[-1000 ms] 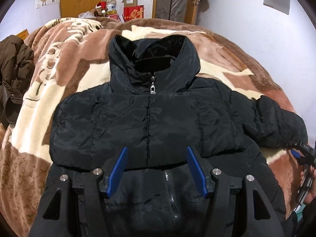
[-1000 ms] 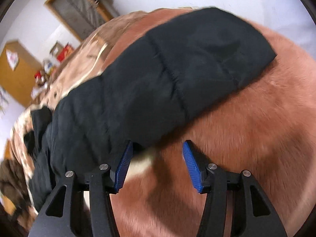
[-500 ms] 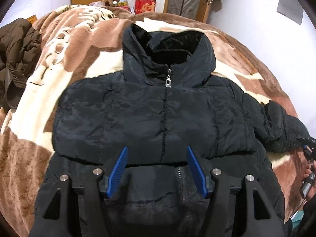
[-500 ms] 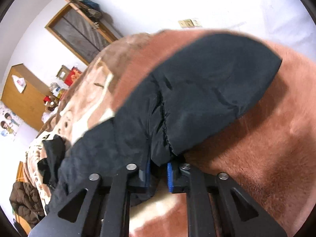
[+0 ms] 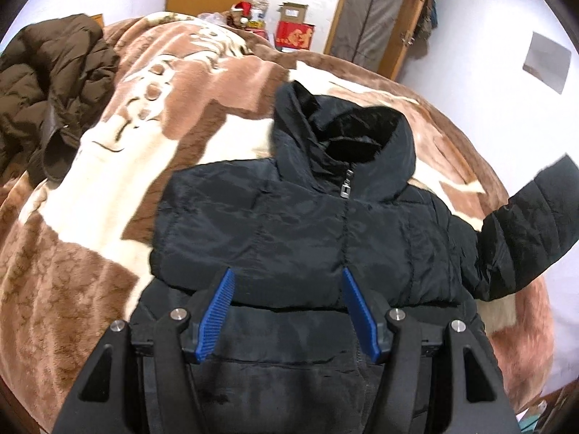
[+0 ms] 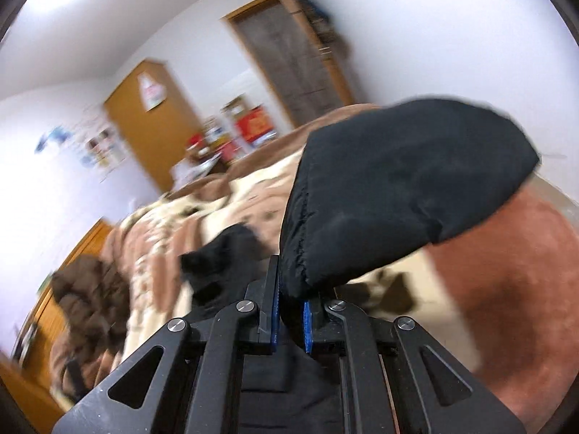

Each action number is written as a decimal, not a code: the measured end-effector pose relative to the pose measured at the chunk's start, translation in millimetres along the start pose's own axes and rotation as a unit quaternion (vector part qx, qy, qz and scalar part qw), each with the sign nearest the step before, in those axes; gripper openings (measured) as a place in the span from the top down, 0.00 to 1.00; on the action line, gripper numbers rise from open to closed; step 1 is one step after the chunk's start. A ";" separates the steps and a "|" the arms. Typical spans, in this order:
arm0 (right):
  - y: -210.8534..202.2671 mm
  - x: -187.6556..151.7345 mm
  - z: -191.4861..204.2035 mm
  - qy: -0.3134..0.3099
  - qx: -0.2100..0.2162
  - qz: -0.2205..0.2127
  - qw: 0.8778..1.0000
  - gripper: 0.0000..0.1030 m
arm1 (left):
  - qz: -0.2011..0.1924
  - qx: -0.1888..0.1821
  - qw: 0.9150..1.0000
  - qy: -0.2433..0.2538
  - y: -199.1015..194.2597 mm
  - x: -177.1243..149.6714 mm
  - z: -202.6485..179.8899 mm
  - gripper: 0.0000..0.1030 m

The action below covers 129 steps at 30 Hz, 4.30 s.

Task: Fold large clothes
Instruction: 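Fold the sleeve across the jacket body with the right tool and release, then grasp the jacket hem with the left tool while the right tool grasps it too, then lift the hem with both tools and fold it toward the collar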

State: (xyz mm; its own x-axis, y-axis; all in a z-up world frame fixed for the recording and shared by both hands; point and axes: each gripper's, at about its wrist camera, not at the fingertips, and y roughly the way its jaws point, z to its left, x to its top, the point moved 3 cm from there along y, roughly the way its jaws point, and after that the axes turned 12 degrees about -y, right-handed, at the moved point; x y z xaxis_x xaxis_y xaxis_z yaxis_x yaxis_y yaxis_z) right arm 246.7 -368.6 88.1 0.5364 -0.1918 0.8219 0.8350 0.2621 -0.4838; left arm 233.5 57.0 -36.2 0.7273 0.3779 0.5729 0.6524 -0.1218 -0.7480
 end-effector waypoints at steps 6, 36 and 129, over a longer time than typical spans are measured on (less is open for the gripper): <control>76.5 -33.9 102.7 -0.074 0.072 0.073 0.992 0.91 | -0.016 0.001 0.999 -0.028 -11.0 10.6 31.9 0.38; 123.4 -99.9 26.7 -0.062 -0.005 0.137 0.989 0.52 | 0.003 -0.087 0.995 0.042 47.9 22.9 -48.2 0.38; 181.2 -2.3 111.8 -0.202 -0.027 0.081 0.976 0.94 | -0.068 -0.083 0.992 -0.062 70.0 170.4 4.7 0.95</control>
State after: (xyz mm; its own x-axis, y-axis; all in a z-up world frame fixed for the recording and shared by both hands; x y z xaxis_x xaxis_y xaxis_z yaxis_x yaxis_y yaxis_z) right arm 383.1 -214.8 32.2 0.5783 0.2397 0.7798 0.7546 0.2062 -0.6229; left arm 402.1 117.2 7.5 0.6049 0.5106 0.6110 0.7763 -0.2073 -0.5953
